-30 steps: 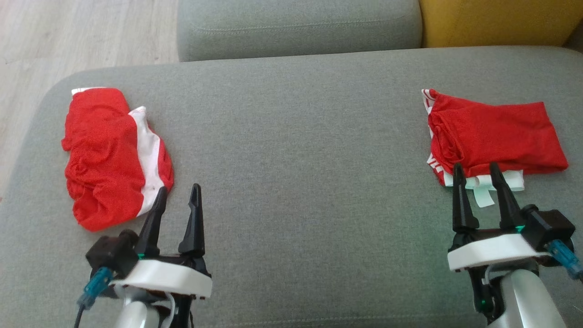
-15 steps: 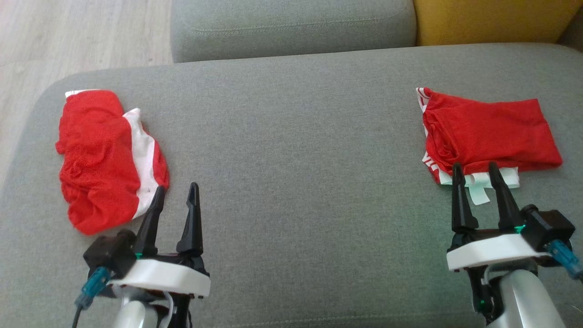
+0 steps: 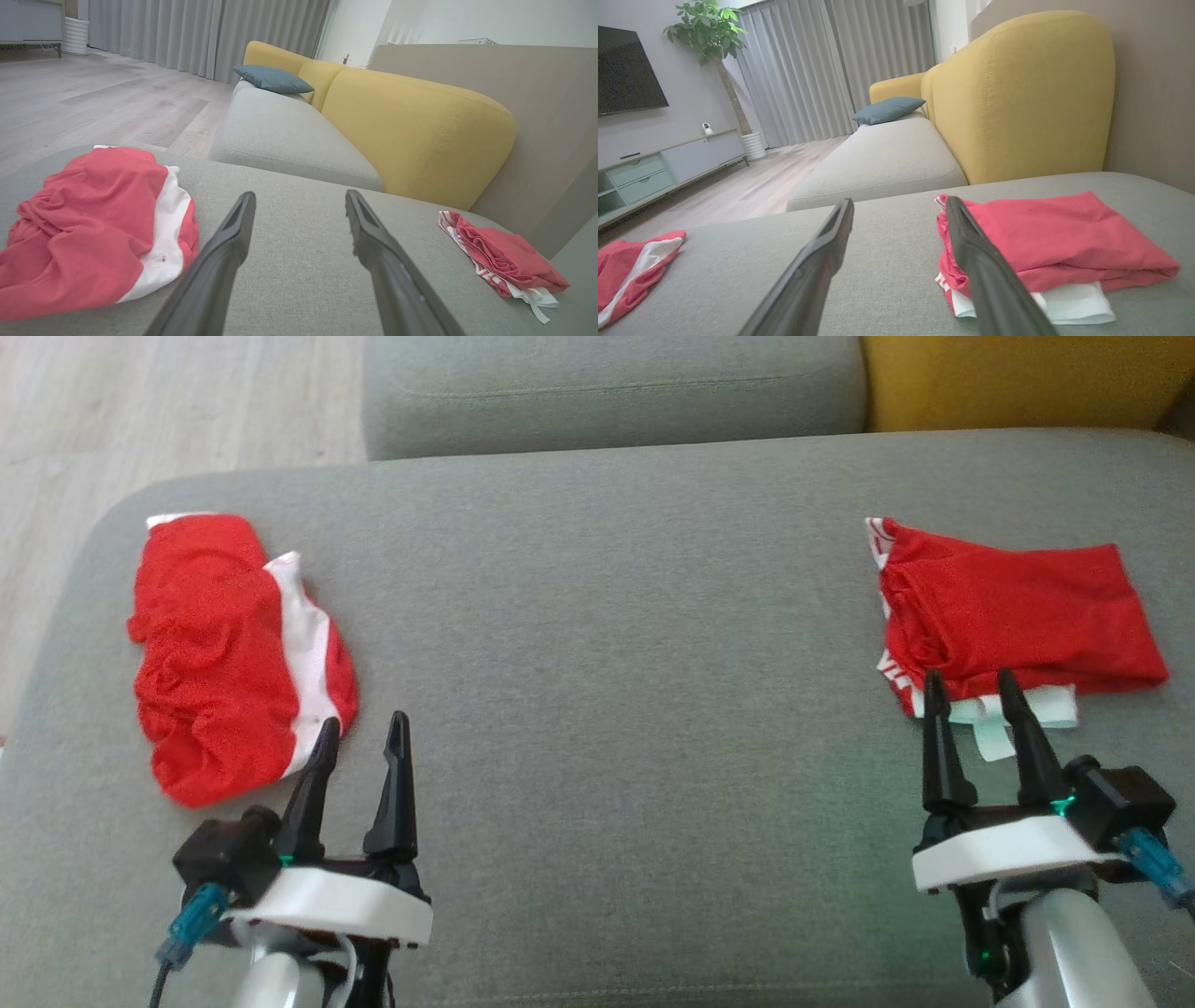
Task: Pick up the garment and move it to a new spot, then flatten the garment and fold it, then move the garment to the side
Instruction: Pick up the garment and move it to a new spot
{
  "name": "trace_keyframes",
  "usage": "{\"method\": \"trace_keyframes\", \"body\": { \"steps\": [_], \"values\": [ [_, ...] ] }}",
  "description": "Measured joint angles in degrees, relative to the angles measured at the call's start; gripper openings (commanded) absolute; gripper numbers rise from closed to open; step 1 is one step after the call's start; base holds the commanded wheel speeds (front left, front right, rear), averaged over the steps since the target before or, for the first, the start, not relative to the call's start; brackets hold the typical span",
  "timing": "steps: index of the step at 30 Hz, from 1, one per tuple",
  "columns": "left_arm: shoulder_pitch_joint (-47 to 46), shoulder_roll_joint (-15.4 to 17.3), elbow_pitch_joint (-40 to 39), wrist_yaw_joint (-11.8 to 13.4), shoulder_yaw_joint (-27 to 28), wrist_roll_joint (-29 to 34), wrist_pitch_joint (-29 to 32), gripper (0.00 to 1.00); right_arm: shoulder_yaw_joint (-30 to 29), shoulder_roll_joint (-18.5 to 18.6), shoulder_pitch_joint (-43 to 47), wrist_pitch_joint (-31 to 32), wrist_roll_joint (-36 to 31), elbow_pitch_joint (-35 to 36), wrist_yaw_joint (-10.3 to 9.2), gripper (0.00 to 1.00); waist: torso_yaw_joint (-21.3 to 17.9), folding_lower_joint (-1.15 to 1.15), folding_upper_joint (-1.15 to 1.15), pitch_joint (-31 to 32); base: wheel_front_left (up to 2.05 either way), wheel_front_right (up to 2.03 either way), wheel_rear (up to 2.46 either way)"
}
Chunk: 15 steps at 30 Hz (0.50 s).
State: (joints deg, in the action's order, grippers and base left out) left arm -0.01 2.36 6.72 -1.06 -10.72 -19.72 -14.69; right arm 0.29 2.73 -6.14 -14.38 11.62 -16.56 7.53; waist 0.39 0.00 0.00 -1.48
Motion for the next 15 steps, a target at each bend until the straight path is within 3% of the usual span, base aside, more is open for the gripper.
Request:
{"method": "trace_keyframes", "body": {
  "steps": [15],
  "values": [
    [-0.08,0.0,-0.01,0.0,1.56,0.0,0.0,1.0,4.92,-0.03,0.03,0.0,1.03,-0.25,0.0,1.0,9.86,0.0,0.0,-0.27,0.0,0.0,0.0]
  ]
}}
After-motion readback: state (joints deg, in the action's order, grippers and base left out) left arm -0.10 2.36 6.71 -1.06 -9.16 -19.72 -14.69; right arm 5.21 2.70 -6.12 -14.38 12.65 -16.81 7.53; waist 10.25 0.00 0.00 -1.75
